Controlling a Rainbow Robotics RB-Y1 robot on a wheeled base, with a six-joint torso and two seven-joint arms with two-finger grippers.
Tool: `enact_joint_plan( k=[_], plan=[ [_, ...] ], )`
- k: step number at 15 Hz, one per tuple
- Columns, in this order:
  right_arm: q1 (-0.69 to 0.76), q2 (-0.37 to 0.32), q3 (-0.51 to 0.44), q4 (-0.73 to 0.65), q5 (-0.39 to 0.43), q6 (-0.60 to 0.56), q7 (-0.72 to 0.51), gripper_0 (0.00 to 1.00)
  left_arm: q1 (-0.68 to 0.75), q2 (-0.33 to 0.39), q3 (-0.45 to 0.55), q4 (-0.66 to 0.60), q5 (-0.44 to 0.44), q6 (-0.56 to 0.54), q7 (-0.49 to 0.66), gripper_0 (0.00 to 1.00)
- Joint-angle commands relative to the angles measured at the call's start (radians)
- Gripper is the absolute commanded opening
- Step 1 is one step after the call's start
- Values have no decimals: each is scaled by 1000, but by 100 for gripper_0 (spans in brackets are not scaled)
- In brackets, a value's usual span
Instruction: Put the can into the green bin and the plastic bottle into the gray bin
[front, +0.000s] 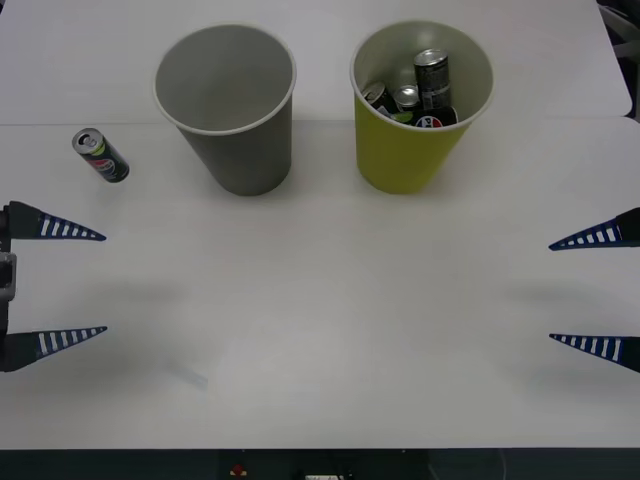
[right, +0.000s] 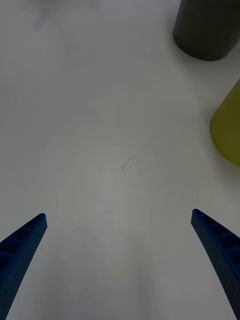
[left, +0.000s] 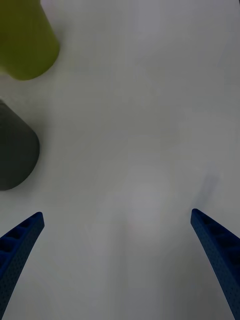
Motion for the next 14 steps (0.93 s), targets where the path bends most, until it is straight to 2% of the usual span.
enact_joint_plan(
  k=[1,4,6,11,14],
  plan=[
    [0,0,0,0,0,0,0,100,14,1,0,0,37,44,26,100],
    [0,0,0,0,0,0,0,100,58,0,0,-14,75,124,52,100],
    [0,0,0,0,0,0,0,100,106,4,-5,-31,121,214,70,100],
    [0,0,0,0,0,0,0,100,219,49,-103,-96,324,570,104,100],
    [0,0,0,0,0,0,0,100,225,60,-157,-98,413,705,115,100]
  ],
)
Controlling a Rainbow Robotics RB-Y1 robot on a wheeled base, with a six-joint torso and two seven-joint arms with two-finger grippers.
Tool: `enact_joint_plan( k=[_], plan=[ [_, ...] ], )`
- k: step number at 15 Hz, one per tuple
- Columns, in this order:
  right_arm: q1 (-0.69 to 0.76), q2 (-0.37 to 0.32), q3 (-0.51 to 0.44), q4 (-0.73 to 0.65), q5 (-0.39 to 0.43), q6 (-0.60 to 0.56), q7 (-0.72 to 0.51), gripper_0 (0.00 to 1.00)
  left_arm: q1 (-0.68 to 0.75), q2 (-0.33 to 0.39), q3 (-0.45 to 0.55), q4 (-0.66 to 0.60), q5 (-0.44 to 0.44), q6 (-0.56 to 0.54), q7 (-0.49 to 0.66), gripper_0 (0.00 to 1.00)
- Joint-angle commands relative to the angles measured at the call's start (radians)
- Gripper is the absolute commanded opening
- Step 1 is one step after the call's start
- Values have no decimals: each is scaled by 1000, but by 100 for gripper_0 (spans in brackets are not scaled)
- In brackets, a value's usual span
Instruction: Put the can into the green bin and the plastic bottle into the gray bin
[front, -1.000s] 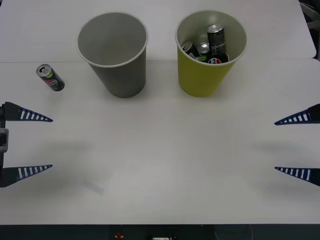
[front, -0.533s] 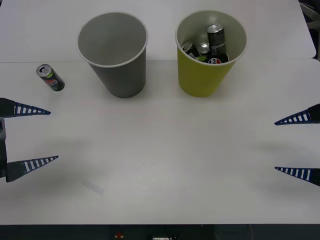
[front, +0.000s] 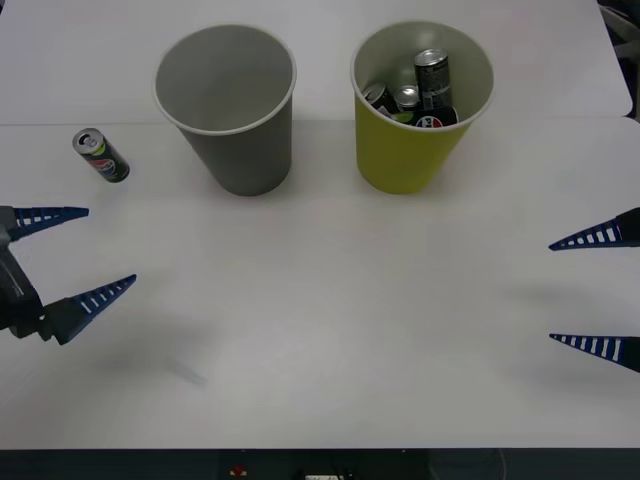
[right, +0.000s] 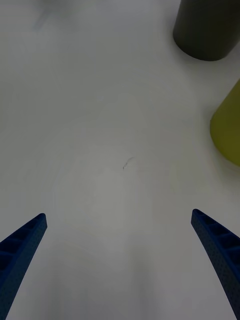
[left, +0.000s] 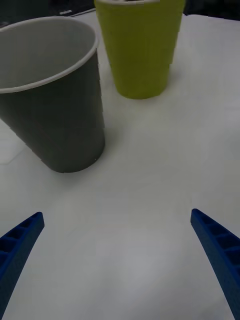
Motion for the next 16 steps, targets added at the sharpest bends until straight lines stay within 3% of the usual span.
enact_joint_plan(
  k=[1,7,12,14,16],
  plan=[
    [0,0,0,0,0,0,0,100,5,25,-62,-4,93,136,5,100],
    [0,0,0,0,0,0,0,100,7,40,-171,-25,267,376,5,100],
    [0,0,0,0,0,0,0,100,-35,44,-295,-53,287,686,37,100],
    [0,0,0,0,0,0,0,100,-41,44,-326,-57,248,781,139,100],
    [0,0,0,0,0,0,0,100,-56,56,-399,-43,47,903,346,100]
  ],
)
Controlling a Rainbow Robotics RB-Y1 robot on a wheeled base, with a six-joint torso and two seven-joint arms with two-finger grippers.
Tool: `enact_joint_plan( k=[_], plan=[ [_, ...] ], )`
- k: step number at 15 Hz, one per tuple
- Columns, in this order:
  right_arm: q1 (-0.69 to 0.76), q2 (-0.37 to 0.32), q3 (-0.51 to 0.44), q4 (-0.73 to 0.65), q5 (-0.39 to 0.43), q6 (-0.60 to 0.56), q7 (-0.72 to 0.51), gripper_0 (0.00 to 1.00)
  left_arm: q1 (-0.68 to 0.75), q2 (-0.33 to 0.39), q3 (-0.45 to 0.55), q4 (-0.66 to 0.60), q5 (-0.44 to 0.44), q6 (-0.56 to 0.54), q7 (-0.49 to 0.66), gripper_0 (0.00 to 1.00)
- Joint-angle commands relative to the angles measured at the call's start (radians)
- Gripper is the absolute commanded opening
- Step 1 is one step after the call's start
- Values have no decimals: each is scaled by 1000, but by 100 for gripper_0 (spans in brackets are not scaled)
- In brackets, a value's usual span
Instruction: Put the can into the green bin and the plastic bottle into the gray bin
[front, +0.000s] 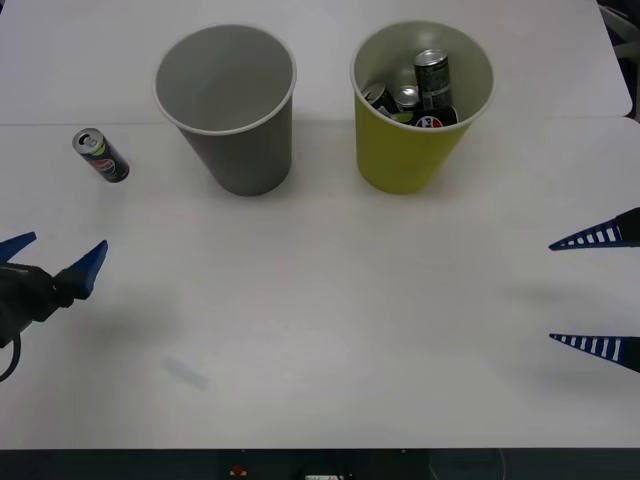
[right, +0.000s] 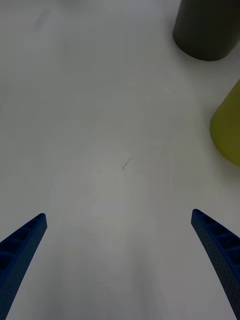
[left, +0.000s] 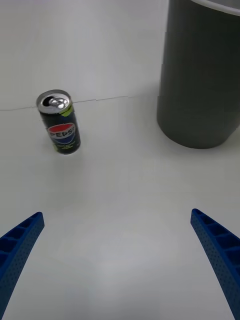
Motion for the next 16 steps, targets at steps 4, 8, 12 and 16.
enact_joint_plan(
  k=[4,8,12,16],
  plan=[
    [0,0,0,0,0,0,0,100,-82,18,-184,143,-457,192,490,100],
    [0,0,0,0,0,0,0,100,-219,17,-350,263,-606,272,729,100],
    [0,0,0,0,0,0,0,100,-389,-31,-471,396,-666,284,835,100],
    [0,0,0,0,0,0,0,100,-578,-89,-586,562,-652,286,838,100]
  ],
)
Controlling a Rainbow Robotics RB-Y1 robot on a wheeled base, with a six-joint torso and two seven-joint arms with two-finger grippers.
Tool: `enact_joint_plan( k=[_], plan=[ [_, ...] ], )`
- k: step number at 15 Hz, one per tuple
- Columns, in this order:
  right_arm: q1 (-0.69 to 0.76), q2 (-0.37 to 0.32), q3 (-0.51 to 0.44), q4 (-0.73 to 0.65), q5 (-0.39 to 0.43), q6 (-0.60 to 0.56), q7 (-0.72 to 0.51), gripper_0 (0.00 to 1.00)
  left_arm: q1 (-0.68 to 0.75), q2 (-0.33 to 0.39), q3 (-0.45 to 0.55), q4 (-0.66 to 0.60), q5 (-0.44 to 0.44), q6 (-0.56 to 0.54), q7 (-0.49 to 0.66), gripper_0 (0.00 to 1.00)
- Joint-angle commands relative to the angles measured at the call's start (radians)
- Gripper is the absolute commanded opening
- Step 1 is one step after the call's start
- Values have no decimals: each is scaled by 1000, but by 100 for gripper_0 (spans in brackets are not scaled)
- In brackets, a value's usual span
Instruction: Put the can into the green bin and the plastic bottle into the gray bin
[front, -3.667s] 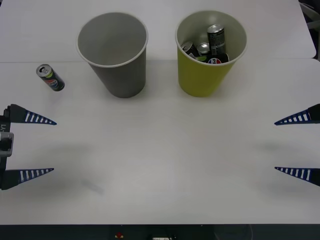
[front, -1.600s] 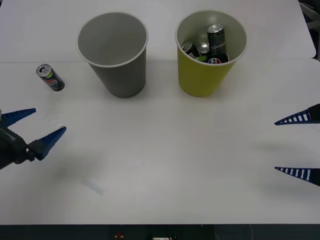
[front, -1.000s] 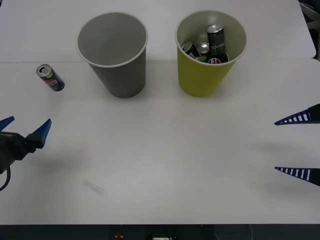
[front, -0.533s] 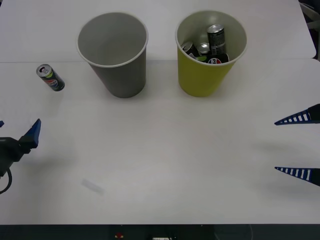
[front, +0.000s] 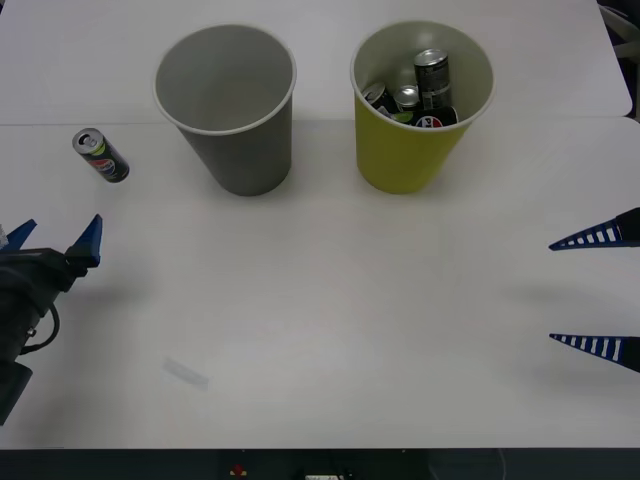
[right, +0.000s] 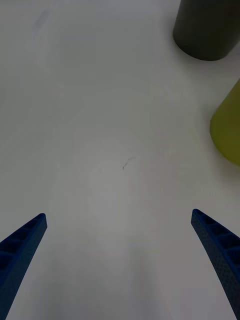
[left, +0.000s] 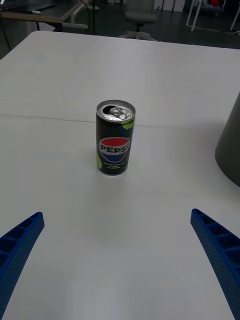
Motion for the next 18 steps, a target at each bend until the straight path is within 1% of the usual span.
enact_joint_plan(
  k=[1,5,7,8,18],
  plan=[
    [0,0,0,0,0,0,0,100,-119,-37,-77,111,15,1,0,100],
    [0,0,0,0,0,0,0,100,-257,-106,-157,278,29,-1,5,100],
    [0,0,0,0,0,0,0,100,-309,-141,-179,341,40,-5,5,100],
    [0,0,0,0,0,0,0,100,-341,-166,-183,383,46,-36,5,100],
    [0,0,0,0,0,0,0,100,-542,-356,-183,709,54,-134,8,100]
  ],
)
